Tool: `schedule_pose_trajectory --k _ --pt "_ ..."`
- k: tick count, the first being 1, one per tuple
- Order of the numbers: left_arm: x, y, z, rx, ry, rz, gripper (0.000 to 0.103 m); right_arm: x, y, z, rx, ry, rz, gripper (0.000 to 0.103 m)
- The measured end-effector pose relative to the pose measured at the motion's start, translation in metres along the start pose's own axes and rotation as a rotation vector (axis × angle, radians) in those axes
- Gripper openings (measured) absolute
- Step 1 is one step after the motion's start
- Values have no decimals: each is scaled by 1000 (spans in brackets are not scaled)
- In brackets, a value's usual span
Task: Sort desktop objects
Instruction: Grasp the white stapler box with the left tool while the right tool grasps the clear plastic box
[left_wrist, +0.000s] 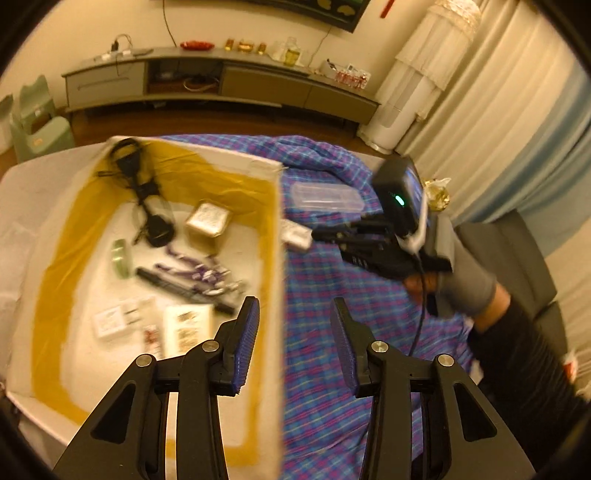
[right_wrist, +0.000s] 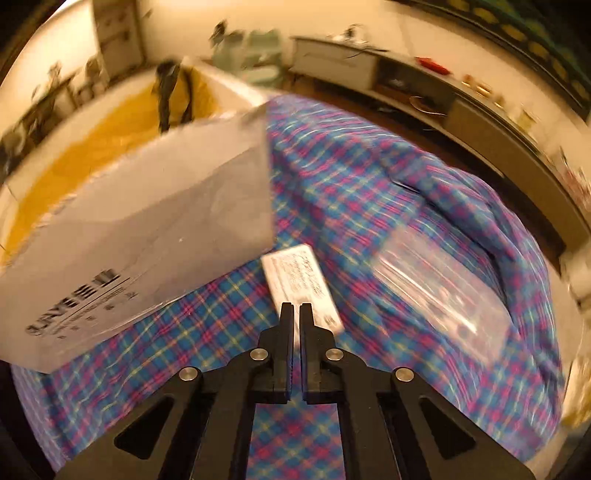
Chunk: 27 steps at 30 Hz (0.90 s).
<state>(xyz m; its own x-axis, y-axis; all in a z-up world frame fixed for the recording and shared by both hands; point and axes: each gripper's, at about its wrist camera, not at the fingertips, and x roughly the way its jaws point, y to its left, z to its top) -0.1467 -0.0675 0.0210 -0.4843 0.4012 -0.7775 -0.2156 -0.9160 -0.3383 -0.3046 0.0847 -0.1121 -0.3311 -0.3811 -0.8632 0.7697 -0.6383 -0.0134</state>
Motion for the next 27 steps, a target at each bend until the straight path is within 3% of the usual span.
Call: schedule_pose_trajectory --k 2,4,6,8,10,11,12,14,19,20,21,22,25,27 --pt "6 -17 15 8 -14 25 42 -6 -12 -14 32 -23 20 5" --pt "7 -29 24 -6 -33 29 42 -6 -20 -20 46 -36 29 17" --pt "5 -37 24 -32 -48 1 42 1 -16 -11 6 -35 38 56" --pt "7 -42 20 -40 -43 -14 42 12 -6 -1 -42 -45 24 65" --pt "14 -42 14 -48 -23 -11 42 37 -2 13 -75 -5 15 65" --pt "18 -39 10 -60 -7 -5 42 52 -2 16 -78 20 10 60" --pt "21 -36 9 -70 1 0 42 67 -5 17 -72 55 16 41" --pt "23 -28 5 -91 6 12 42 77 -10 18 -54 71 18 40" --pt "24 -13 -5 -117 11 5 42 31 -15 -12 26 9 128 41" --pt "24 -13 -7 -116 14 0 42 23 -10 -23 22 15 165 47" --pt "24 -14 -9 -114 17 -6 42 19 -5 -32 11 45 194 62" --pt "25 -15 -11 -111 21 -14 42 15 -1 -37 -2 70 208 63" --pt "24 -23 -14 -95 23 -35 42 0 -29 -39 11 38 122 63" --pt "24 -26 -14 -88 22 -43 42 -6 -59 -27 -1 8 -59 64"
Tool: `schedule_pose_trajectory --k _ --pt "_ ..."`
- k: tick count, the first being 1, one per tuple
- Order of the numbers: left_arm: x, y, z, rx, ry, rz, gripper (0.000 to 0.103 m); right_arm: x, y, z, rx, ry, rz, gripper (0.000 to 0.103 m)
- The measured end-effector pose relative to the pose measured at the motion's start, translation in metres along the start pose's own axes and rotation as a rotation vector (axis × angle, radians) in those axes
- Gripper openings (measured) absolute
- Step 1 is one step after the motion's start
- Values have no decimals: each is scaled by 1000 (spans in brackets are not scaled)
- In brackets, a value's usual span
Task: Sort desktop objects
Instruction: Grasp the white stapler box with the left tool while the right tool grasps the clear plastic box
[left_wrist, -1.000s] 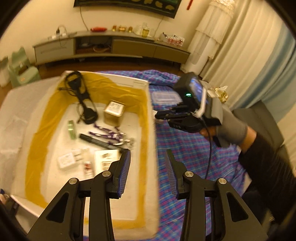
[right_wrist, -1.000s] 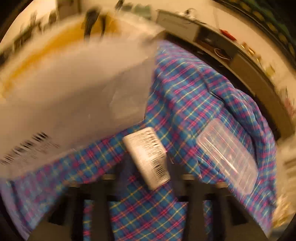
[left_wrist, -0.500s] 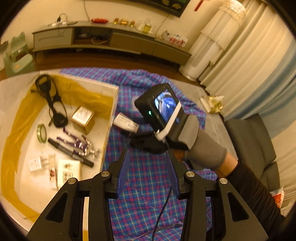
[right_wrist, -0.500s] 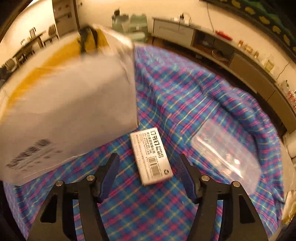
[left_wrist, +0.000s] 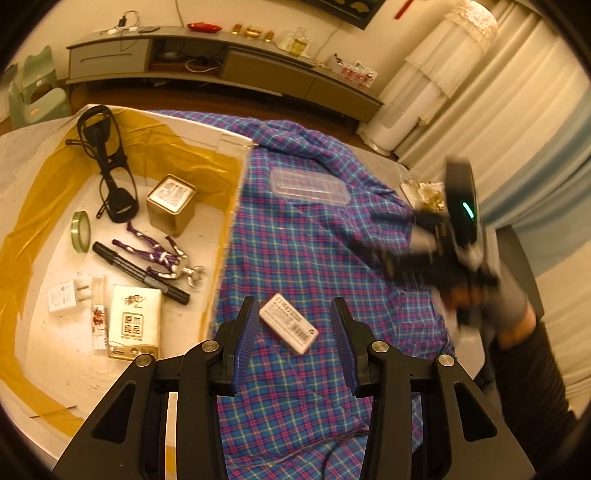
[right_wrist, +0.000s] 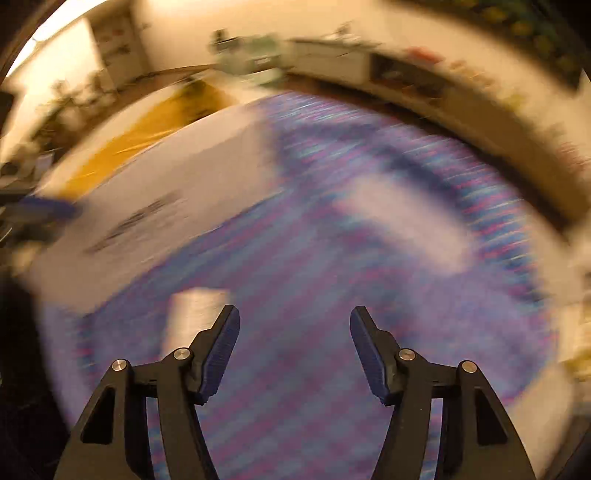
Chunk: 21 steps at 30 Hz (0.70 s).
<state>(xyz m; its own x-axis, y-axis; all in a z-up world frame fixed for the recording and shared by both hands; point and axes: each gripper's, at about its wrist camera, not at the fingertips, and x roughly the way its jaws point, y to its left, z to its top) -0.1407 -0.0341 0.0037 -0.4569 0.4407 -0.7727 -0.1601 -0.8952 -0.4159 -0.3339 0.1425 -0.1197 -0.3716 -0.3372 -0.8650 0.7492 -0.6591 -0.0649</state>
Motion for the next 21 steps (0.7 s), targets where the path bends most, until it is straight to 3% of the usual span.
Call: schedule_pose_trajectory --k 2,6,9,11,13,14,16,17,18,21 --pt "0 -2 -1 9 1 -6 42 15 -19 20 -84 21 -116 64" --pt "2 -2 -3 17 7 -11 42 53 -25 51 -331 134 -191 66" --pt "3 0 -5 20 14 -11 42 93 -29 69 -448 240 -155 72" --pt "5 1 -6 19 19 -11 42 113 -31 80 -500 260 -165 79" --pt "6 2 -7 20 24 -14 42 140 -36 89 -528 300 -136 80" --pt "6 1 -7 21 28 -15 42 151 -40 92 -534 316 -138 88" --pt "7 2 -9 25 32 -20 42 160 -54 107 -469 265 -124 82" --pt "7 0 -9 28 35 -23 42 165 -64 113 -400 277 -86 65" --pt "8 -1 -10 31 35 -25 42 168 -74 117 -314 292 -6 56" --pt "11 -4 -12 35 42 -26 42 170 -83 116 -260 281 -3 54"
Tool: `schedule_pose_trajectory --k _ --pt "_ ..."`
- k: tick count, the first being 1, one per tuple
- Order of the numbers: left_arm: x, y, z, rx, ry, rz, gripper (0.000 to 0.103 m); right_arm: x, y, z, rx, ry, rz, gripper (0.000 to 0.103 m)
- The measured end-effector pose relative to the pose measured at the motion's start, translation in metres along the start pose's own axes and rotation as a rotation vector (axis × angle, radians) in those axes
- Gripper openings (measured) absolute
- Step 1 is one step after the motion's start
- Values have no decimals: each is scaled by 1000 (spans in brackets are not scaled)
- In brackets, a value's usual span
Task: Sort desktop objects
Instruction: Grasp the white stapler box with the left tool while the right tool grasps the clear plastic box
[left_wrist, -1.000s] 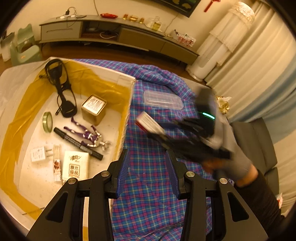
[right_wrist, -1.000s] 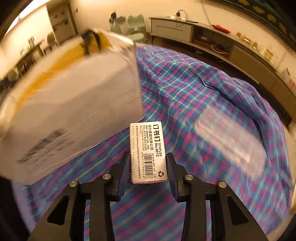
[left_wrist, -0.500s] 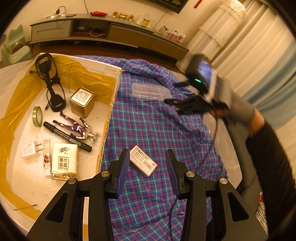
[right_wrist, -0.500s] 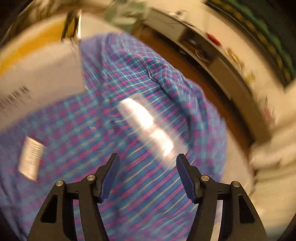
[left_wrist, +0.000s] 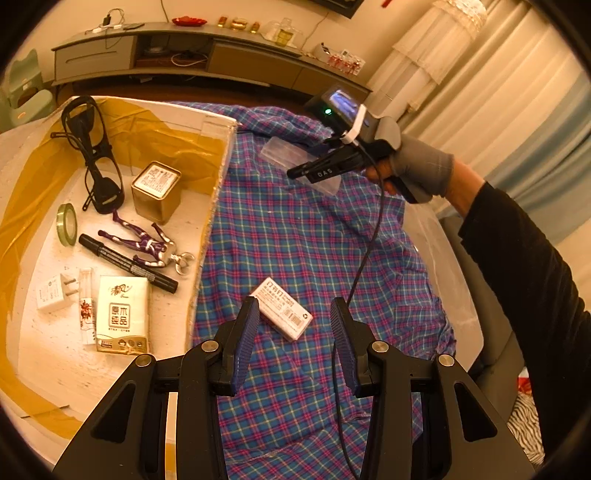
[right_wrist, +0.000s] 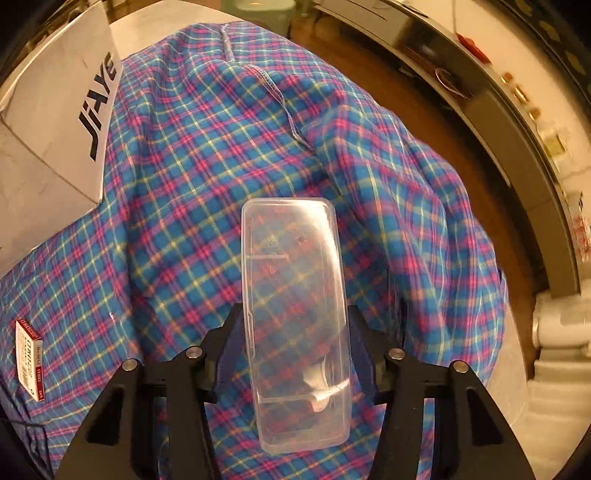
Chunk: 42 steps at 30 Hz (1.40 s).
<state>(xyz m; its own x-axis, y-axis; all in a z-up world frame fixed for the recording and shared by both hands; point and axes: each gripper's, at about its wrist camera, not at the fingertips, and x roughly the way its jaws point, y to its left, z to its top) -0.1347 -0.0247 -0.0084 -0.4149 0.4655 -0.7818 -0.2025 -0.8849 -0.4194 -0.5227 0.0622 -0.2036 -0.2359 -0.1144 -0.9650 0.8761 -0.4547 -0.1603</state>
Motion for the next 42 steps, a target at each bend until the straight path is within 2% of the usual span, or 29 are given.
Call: schedule_pose_trajectory --k 2,5,7,9,13,17,18,20,21,24,31,35,38,41,42 --pt "4 -4 -1 3 6 2 42 -6 -3 -4 32 -40 -12 54" --pt "16 -11 1 -4 31 -5 42 -32 -12 -13 145 -146 2 54" --pt "29 -12 4 -41 65 -29 42 -53 -13 -24 221 -219 -8 55" --pt "43 -13 6 -71 94 -9 42 -80 -6 -47 341 -306 -12 55" --pt "75 -14 11 -165 154 15 42 -133 39 -113 469 -413 9 55" --pt "102 -19 14 -223 190 76 43 -152 82 -162 532 -479 39 55" --pt "107 -21 13 -228 198 94 43 -157 93 -176 553 -505 56 55" --pt "116 -20 10 -243 206 177 43 -160 105 -196 582 -537 88 55" --pt "117 -21 9 -249 206 191 43 -162 111 -205 595 -552 107 55" --pt "123 -19 3 -283 219 221 43 -174 122 -223 579 -549 84 55" --pt "122 -26 3 -285 193 334 45 -168 142 -245 573 -534 126 55" --pt "109 -28 -2 -266 175 351 47 -168 152 -249 546 -531 131 55" --pt "117 -18 -5 -298 206 376 47 -171 155 -249 538 -542 138 55" --pt "131 -9 -7 -324 230 361 52 -175 158 -248 532 -548 137 55" --pt "134 -12 -5 -315 206 362 53 -175 159 -248 528 -549 137 55"
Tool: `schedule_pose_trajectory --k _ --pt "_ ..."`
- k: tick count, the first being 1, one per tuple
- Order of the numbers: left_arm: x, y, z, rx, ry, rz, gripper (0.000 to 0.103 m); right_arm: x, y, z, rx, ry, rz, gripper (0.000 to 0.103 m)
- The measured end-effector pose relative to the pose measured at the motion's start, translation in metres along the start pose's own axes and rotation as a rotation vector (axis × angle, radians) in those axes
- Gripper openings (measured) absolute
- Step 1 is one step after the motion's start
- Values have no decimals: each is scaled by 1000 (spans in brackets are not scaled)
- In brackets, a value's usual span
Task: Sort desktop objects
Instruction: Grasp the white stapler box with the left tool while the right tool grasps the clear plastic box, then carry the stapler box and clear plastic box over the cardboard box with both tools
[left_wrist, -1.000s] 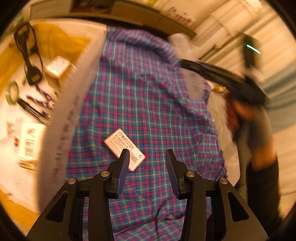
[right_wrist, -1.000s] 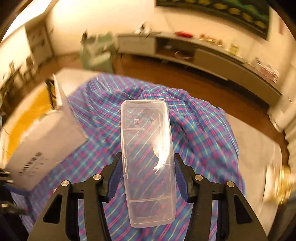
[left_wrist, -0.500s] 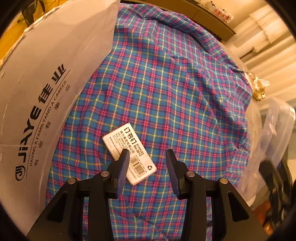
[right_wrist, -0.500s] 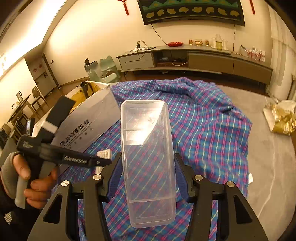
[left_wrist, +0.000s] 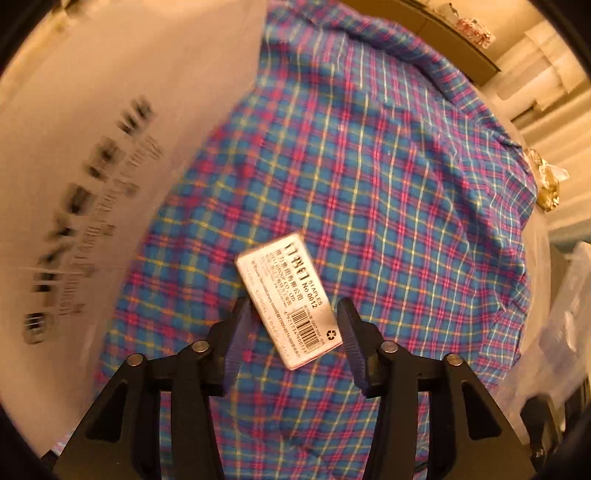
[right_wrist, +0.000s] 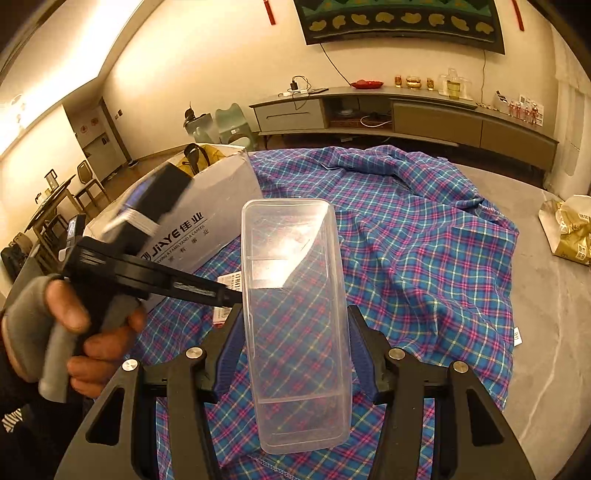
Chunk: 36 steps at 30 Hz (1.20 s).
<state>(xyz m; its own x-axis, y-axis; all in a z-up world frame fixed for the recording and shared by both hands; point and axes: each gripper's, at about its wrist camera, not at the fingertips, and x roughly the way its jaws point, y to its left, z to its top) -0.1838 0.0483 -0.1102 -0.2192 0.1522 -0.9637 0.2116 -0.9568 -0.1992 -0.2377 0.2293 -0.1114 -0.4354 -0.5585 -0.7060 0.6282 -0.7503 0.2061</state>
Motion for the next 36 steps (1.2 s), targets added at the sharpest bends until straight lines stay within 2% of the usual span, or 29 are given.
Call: schedule_pose_trajectory --k 4,5,6,13,20,25,36 --pt "1 -5 1 43 -29 11 49 2 2 -3 -12 12 -5 55" --pt "0 -5 0 49 -32 5 43 3 2 -4 -13 16 -7 55" --pt "-1 -4 -2 52 -33 -6 41 4 3 -5 -16 22 -6 55" --pt "-30 -3 -12 70 -75 -51 41 10 13 -12 -5 70 16 55" --pt "-80 -1 -24 102 -161 -109 41 20 35 -25 -21 141 -3 55" --pt "-96 1 -34 123 -187 -148 41 10 48 -28 -7 134 -19 55" --pt "-142 44 -62 140 -254 -188 41 -9 90 -28 48 69 -18 55"
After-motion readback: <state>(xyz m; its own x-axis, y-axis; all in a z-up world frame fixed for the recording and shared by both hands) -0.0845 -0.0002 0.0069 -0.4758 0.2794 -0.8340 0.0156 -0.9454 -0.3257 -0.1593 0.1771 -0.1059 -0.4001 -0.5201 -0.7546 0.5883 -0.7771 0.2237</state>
